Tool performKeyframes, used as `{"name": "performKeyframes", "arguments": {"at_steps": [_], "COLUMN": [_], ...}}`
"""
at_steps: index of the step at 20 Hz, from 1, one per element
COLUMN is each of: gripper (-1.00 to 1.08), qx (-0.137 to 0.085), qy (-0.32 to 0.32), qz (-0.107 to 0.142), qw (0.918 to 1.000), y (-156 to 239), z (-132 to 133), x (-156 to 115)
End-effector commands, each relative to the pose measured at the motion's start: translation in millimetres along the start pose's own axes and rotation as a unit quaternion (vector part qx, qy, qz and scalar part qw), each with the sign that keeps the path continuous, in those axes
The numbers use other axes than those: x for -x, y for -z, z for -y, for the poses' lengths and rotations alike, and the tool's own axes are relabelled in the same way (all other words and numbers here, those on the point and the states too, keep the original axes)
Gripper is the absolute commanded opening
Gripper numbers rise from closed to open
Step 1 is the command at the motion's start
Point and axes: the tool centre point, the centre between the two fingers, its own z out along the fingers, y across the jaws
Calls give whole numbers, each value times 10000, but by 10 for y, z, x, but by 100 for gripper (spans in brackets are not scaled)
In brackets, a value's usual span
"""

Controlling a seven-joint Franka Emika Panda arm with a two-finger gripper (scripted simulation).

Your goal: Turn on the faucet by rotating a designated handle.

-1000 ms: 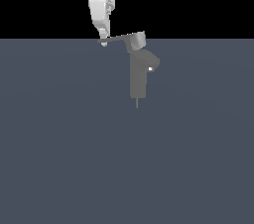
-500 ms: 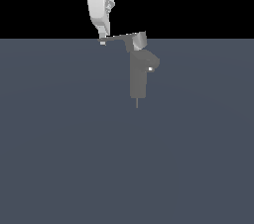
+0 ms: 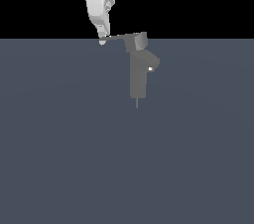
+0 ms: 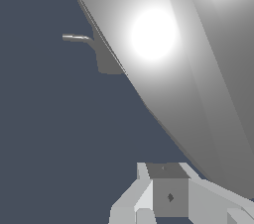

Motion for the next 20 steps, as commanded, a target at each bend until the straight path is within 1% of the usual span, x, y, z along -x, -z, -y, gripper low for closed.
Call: {"name": "performKeyframes", "arguments": {"at_steps": [1, 8, 9, 20], "gripper": [-100, -100, -100, -100], "qx": [0, 0, 31, 22], "qy": [10, 10, -6, -1], "qz": [3, 3, -22, -14], "qw": [10000, 10000, 10000, 10000], "y": [25, 25, -29, -12], "z": [-77, -217, -189, -447], "x": [15, 21, 6, -217]}}
